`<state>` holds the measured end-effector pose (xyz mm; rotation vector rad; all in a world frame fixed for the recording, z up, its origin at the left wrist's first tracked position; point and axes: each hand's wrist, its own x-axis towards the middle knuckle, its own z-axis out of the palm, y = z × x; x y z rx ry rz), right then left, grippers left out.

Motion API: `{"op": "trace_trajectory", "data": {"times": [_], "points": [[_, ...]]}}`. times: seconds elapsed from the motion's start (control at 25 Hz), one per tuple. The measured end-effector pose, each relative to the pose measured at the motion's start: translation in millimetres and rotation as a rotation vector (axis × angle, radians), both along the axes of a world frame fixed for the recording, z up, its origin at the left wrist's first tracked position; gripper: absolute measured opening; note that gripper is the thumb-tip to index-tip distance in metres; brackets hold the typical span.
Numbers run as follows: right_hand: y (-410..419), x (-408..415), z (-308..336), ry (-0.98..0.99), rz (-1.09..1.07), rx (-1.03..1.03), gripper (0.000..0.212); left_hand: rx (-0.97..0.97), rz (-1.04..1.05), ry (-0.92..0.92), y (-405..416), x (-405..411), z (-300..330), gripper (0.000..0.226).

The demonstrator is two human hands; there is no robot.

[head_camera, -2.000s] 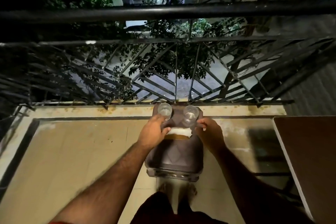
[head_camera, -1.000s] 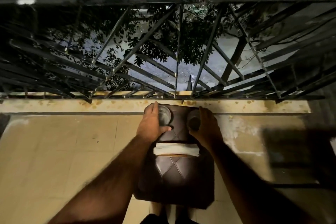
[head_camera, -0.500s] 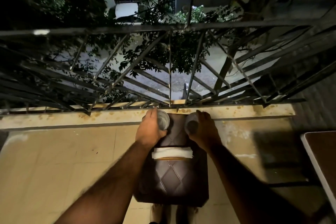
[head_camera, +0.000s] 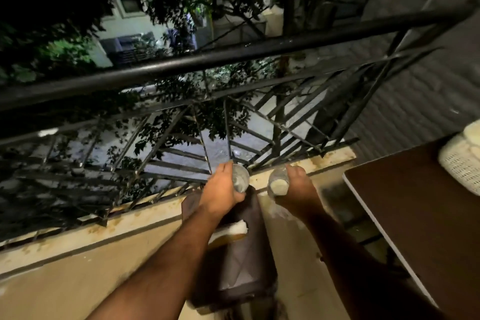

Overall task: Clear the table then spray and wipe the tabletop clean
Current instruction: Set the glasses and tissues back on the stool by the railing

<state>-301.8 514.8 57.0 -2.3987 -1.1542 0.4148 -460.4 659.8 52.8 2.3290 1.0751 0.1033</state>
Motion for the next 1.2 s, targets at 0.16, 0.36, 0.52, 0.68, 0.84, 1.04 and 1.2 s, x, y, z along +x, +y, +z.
{"op": "trace_trajectory", "data": {"times": [0.16,0.36,0.52,0.68,0.84,1.04,1.2], "points": [[-63,23,50,-0.002,-0.146,0.015,0.088,0.054,-0.139,-0.027,-47,43,43,0.092],[-151,63,93,-0.022,-0.304,-0.002,0.09,0.127,-0.331,-0.057,-113,115,86,0.094],[-243,100,117,-0.034,-0.446,-0.001,0.095,0.181,-0.451,-0.063,-188,175,114,0.096],[-338,126,132,-0.054,-0.58,-0.017,0.093,0.194,-0.556,-0.062,-273,227,131,0.097],[-437,147,144,-0.069,-0.753,-0.04,0.097,0.18,-0.675,-0.064,-367,278,142,0.094],[-537,158,153,-0.095,-0.935,-0.055,0.099,0.165,-0.834,-0.082,-470,328,153,0.093],[-597,166,152,-0.086,-1.074,-0.068,0.099,0.177,-0.967,-0.102,-536,364,158,0.097]]}}
